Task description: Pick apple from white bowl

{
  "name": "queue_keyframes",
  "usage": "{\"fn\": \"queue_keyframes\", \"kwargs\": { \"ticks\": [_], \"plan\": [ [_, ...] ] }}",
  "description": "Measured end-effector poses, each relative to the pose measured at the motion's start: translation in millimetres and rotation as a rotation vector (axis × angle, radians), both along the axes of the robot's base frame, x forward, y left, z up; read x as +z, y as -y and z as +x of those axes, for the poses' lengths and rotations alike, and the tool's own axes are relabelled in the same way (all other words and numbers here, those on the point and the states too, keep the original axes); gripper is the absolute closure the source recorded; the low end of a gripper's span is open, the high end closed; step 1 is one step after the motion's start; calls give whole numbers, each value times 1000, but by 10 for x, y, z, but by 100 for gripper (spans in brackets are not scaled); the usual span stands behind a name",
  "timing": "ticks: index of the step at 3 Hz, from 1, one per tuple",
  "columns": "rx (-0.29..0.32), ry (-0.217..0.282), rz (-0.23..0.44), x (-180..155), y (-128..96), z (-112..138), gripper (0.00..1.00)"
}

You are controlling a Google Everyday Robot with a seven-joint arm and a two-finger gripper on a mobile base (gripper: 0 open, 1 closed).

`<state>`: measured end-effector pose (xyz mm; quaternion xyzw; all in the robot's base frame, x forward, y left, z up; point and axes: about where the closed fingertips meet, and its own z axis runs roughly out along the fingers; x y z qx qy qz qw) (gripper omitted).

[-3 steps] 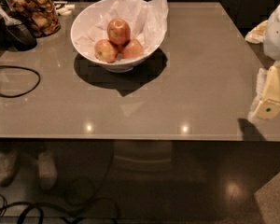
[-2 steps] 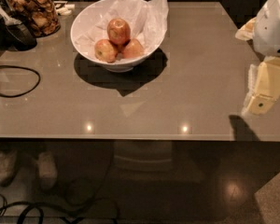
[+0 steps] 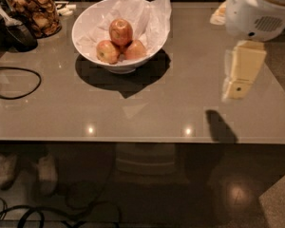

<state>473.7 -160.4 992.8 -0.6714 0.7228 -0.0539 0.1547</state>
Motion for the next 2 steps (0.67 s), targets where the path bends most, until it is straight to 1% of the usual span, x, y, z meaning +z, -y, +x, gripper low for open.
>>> {"fn": "queue_keyframes", "kwargs": {
  "ticks": [1,2],
  "plan": [
    [4,9,1,16,-28,20,0],
    [-35,26,109,24,-81,180,0]
  ]
}}
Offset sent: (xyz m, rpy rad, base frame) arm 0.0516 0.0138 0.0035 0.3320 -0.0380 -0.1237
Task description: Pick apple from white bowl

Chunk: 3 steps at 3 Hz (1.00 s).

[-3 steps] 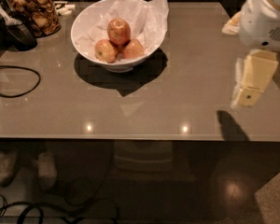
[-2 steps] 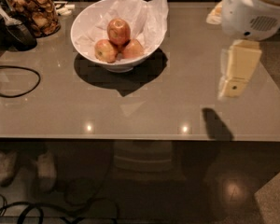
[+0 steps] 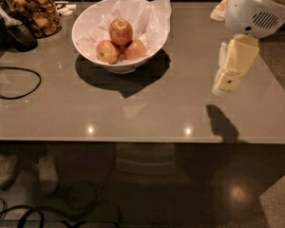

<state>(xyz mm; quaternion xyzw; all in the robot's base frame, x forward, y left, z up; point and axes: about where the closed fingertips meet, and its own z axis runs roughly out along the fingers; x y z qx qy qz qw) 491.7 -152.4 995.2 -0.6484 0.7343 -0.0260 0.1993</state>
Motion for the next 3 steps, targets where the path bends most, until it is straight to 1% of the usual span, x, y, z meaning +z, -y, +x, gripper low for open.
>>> {"fn": "queue_keyframes", "kwargs": {
  "ticks": [1,2,3],
  "plan": [
    [-46,-11,148,9,-83,335,0],
    [-39,-38,226,29,-200,721,0],
    [4,-55,267,34,-382,991,0]
  ]
}}
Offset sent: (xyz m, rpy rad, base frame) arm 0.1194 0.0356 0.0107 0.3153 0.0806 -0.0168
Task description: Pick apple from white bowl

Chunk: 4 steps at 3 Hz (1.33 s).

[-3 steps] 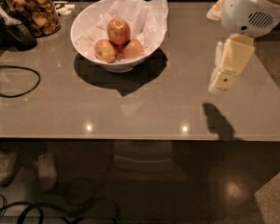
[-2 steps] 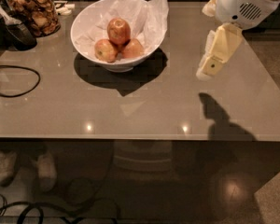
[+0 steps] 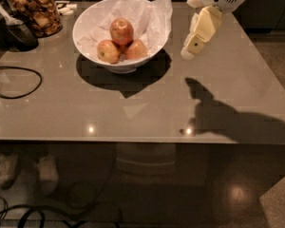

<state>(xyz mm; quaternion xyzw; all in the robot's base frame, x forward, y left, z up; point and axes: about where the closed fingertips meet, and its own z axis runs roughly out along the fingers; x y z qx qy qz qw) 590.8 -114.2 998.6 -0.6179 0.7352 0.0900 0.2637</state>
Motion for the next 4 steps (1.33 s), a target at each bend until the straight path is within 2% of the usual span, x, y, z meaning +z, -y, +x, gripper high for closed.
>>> {"fn": "queue_keyframes", "kwargs": {
  "ticks": [1,2,3,4],
  "plan": [
    [-8,20,65,46,-92,70,0],
    [-22,25,102,11,-260,220,0],
    [-6,15,92,-42,-459,376,0],
    [52,-5,41,-152,-709,495,0]
  ]
}}
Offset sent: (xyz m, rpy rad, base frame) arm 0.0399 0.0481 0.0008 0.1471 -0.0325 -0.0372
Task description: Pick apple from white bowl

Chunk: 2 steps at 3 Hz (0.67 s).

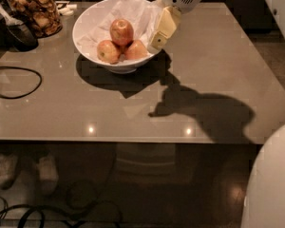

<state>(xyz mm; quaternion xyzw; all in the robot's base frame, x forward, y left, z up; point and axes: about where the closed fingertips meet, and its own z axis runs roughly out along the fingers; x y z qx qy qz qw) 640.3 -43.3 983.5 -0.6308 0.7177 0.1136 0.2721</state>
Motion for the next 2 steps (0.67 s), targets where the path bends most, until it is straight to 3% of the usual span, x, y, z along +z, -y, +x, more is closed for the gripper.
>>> {"fn": "queue_keyframes", "kwargs": {
  "ticks": [1,2],
  "plan": [
    [8,-1,0,-9,-55,11,0],
    [-6,-8,40,-22,-126,83,0]
  ]
}}
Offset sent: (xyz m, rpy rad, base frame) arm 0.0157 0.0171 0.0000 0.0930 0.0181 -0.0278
